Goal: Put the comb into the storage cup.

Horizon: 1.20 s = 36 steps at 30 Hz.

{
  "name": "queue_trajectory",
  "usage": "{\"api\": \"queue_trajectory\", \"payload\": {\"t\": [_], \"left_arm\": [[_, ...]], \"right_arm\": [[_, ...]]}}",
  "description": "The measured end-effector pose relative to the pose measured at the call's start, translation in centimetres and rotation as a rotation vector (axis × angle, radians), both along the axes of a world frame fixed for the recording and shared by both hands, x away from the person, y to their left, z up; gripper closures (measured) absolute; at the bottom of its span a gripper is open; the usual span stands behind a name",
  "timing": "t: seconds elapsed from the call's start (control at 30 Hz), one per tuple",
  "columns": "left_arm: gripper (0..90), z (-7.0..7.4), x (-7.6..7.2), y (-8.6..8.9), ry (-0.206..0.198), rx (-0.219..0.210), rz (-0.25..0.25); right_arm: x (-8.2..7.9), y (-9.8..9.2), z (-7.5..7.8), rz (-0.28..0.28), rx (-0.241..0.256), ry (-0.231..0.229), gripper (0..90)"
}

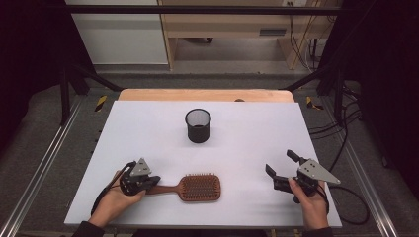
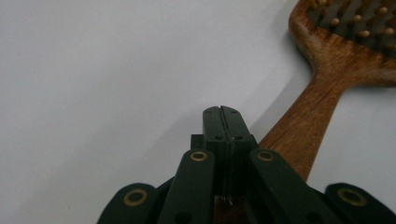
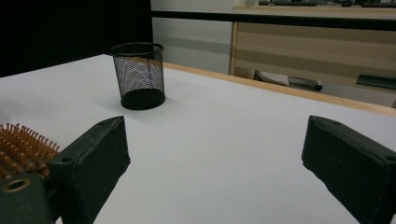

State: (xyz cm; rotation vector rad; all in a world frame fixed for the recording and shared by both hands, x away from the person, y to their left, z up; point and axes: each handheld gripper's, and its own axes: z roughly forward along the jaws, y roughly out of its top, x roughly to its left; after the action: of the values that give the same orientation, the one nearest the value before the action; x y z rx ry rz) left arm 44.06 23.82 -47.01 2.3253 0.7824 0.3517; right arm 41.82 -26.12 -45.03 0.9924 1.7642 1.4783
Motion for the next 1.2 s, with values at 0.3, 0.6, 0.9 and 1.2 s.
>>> {"api": "queue_trajectory", "payload": {"t": [0.3,0.6,0.9,1.2], "left_arm": [[90.0,0.2,-2.3,-0.9,0.017,0.005,-0.034],[90.0,0.3,-3.0,-1.1,0.033,-0.001,-0.046],[90.0,0.5,-3.5,-1.2,0.030,-0.017,-0.042],[90.0,1.4,-3.6,-1.5,-0.009,-0.037,-0.028]], "right_arm": [[0.0,0.1,0.0,0.004,-0.003,0.005,6.9],[0.1,0.1,-0.1,0.002,-0.005,0.011,6.4],[0.2,0.4,-0.2,0.008,-0.014,0.015,6.3],[-0.1,0.4,0.1,-0.001,-0.009,-0.003,6.1]]}}
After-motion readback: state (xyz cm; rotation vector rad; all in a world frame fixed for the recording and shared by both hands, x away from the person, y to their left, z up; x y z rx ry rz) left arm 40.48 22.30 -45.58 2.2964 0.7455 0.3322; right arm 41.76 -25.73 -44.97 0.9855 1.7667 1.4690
